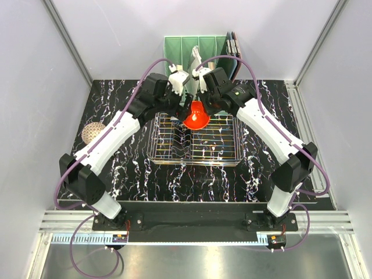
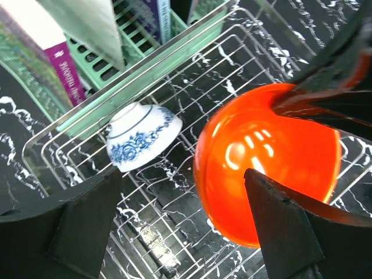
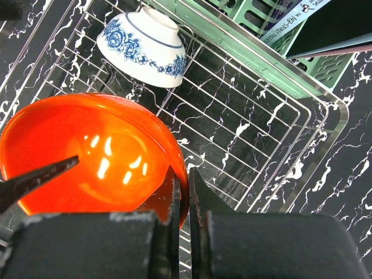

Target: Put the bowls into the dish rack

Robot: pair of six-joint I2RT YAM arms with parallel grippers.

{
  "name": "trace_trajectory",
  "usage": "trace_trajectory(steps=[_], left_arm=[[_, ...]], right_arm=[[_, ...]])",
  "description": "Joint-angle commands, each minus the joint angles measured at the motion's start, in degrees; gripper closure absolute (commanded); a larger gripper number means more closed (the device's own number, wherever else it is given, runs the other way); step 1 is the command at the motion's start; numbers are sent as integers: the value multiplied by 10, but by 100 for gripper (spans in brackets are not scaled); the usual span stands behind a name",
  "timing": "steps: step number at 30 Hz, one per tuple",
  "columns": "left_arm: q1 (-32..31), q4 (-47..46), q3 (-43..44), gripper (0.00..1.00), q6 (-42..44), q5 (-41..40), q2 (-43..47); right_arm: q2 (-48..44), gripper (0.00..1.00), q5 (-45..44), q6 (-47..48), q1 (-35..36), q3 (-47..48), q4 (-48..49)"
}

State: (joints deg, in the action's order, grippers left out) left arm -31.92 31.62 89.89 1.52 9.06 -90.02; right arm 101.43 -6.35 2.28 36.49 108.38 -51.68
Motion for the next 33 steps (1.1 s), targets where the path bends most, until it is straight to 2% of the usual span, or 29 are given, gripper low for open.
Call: trace_trajectory(steps=[1, 7, 8, 11, 14, 17, 20, 21, 22, 24, 27, 28, 29, 31, 32, 33], left_arm=[[-2, -32, -5, 14, -11, -32, 22], [-2, -31, 1, 34, -13, -11, 2], [-2, -31, 5, 41, -13, -3, -2], [-2, -27, 13, 53, -13, 10, -12], [-2, -23, 18, 60, -13, 15, -21], [-2, -22, 19, 64, -13, 20, -25], [-2, -21, 18, 76, -12, 20, -28], [-2, -21, 17, 88, -12, 20, -30], [-2, -20, 18, 96, -11, 18, -30], [-2, -21, 19, 100, -11, 18, -29], [-2, -20, 15, 100, -9, 11, -23], [-2, -20, 13, 100, -7, 8, -21], [-2, -20, 12, 100, -7, 6, -15], [-2, -21, 8, 100, -4, 3, -9], [-1, -21, 6, 100, -3, 2, -1], [0, -22, 3, 100, -1, 4, 5]], right_arm=[[-26, 100, 18, -20, -2, 26, 34], [-34, 100, 35, -40, -3, 32, 34], [-36, 100, 37, -41, -3, 34, 34], [-41, 100, 39, -43, -3, 38, 34], [-45, 100, 37, -44, -3, 43, 33], [-47, 100, 32, -44, -3, 51, 33], [-48, 100, 34, -43, -3, 54, 31], [-49, 100, 36, -43, -3, 54, 31], [-48, 100, 37, -42, -4, 54, 31], [-48, 100, 37, -40, -3, 56, 31], [-52, 75, 41, -30, -3, 60, 31], [-53, 58, 43, -27, -3, 63, 29], [-55, 48, 43, -25, -4, 64, 27], [-62, 33, 60, -11, -6, 65, 24], [-67, 22, 61, -9, -13, 65, 19], [-69, 18, 98, -7, -19, 62, 17]])
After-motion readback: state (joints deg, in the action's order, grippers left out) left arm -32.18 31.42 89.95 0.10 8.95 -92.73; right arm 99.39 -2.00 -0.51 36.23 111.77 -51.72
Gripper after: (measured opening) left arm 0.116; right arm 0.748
